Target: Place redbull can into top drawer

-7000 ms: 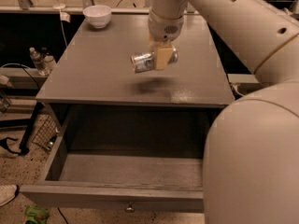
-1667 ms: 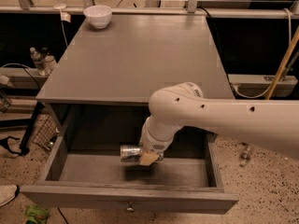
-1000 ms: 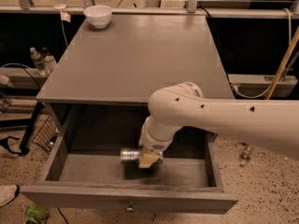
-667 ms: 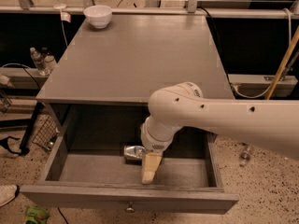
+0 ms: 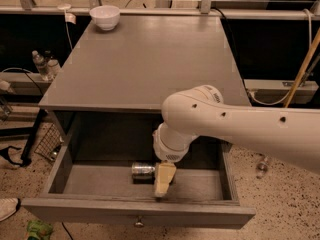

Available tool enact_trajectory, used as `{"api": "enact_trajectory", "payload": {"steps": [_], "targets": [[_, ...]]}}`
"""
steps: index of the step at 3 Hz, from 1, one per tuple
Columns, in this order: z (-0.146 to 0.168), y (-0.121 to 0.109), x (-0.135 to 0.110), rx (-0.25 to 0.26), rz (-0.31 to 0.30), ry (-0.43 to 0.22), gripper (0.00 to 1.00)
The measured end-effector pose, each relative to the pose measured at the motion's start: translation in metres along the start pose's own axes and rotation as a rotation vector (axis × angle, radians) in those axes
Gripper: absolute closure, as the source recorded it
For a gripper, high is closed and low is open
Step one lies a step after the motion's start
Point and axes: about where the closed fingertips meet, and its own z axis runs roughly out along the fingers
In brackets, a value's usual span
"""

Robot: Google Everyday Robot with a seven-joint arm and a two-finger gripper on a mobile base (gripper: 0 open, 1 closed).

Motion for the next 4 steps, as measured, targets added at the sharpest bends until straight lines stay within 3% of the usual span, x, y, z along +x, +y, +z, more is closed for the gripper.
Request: {"api": "enact_trajectory", "payload": {"steps": [1, 2, 3, 4], "targets": [[-0.033, 0.002, 0.014, 0.043, 0.02, 0.021, 0.0], [-0.061, -0.002, 0.043, 0.078, 0.068, 0.041, 0.0], [-0.082, -0.001, 0.08, 0.098, 0.13, 0.037, 0.0], [-0.089, 0.006, 0.114, 0.081, 0.193, 0.034, 0.0]]}}
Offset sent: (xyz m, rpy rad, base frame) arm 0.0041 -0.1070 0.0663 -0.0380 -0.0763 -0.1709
